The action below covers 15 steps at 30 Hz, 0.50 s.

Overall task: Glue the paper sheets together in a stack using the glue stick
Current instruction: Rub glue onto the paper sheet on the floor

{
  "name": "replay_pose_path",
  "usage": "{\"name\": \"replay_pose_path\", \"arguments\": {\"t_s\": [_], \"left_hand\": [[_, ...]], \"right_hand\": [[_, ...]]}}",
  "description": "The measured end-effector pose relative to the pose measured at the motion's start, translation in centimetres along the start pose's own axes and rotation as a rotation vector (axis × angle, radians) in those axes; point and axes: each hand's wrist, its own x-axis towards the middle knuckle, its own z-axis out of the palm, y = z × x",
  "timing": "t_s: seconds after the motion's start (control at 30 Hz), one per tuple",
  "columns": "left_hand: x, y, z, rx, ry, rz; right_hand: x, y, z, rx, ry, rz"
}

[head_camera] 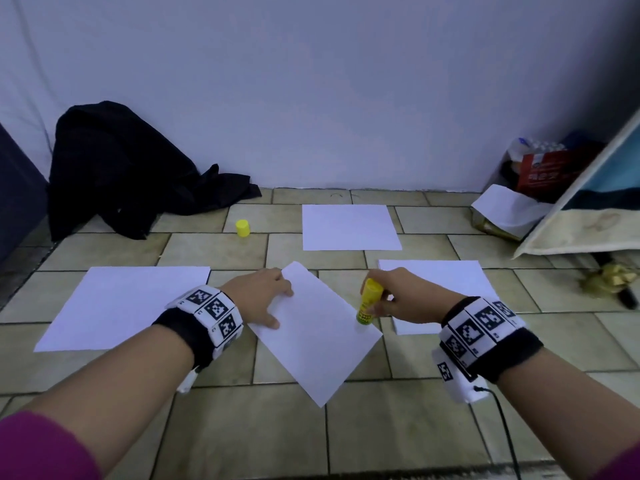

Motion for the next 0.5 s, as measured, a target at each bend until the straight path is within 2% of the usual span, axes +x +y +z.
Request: {"name": "replay_pose_path", "arguments": {"t_s": [0.13,0.2,0.27,0.4,0.47,0.5], "left_hand": [[0.0,-0.3,-0.1,0.03,-0.006,0.011],[-0.1,-0.6,0.1,0.022,0.008,0.016],[-0.3,-0.9,0.3,-0.02,0.022,0.014],[-1.5,-1.4,1.4,-0.075,0.086,-0.026],[-2.1,-1.7,2.2,-0.054,0.093,-0.027],[-2.4,-1.8,2.5,-0.055,0.08,-0.036]], "right_hand": [[-1.2,1.1,-0.3,-0.005,-0.053,0.011],[-1.5,1.4,-0.8,0.081,-0.041,0.005],[-1.9,1.4,-1.5,0.475,0.089,0.022],[-1.7,1.8,-3.1,1.406,0.462,0.023],[-0.8,1.9,-3.0,1.704,0.573,0.04],[-0.3,1.9,-2.8,1.764,0.606,0.078]]}}
